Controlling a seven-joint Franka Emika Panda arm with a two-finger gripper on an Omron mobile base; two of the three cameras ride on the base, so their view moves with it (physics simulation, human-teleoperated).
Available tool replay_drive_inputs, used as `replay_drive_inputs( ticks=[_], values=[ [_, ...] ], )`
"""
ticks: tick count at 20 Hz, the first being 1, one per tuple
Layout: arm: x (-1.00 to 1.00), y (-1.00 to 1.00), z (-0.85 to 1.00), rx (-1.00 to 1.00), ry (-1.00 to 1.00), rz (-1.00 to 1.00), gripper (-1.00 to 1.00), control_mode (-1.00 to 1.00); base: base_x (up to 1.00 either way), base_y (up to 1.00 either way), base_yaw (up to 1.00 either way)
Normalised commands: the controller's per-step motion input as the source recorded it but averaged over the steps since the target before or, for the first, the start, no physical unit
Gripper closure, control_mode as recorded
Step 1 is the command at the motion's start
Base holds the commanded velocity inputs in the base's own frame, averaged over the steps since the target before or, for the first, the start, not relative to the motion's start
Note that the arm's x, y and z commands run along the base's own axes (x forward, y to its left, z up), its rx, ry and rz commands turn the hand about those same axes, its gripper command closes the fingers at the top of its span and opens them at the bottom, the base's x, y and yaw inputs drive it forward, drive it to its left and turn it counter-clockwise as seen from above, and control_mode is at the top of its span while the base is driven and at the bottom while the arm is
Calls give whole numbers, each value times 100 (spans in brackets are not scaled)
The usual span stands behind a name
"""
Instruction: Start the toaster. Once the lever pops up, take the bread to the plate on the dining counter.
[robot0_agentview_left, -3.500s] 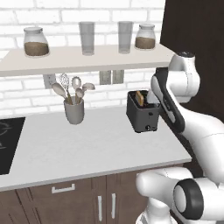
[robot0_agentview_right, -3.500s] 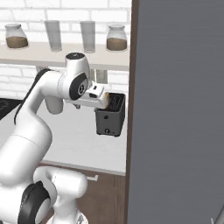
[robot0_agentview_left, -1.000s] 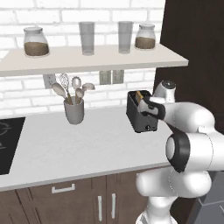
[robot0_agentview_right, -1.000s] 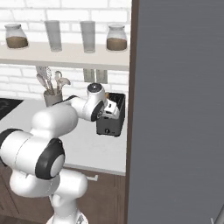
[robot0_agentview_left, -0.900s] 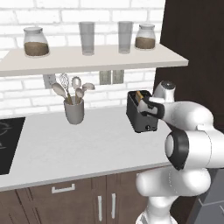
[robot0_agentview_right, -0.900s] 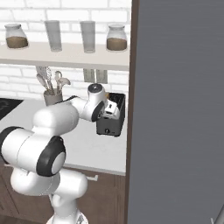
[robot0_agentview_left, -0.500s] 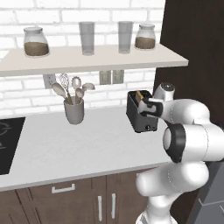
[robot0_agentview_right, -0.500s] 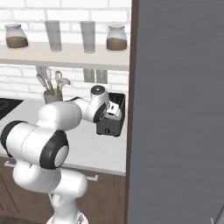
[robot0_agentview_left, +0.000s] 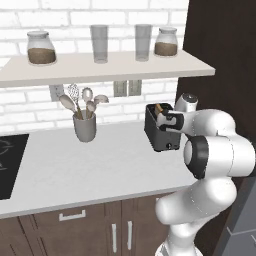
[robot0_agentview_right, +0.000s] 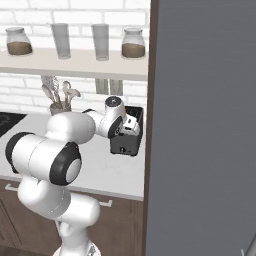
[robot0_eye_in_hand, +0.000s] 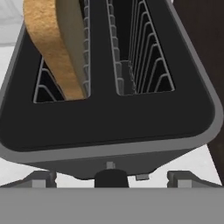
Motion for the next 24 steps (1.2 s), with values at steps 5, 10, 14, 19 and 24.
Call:
replay_drive_inputs(
  ticks=[5,10,14,19,24],
  values=[
    [9,0,-21,0,0,0,-100,-100,0,0,0],
    [-7,-2,-12,0,-13,0,-100,-100,0,0,0],
    [0,0,-1,0,-2,0,-100,-100,0,0,0],
    [2,0,0,0,0,0,-100,-100,0,0,0],
    [0,0,0,0,0,0,100,-100,0,0,0]
  ],
)
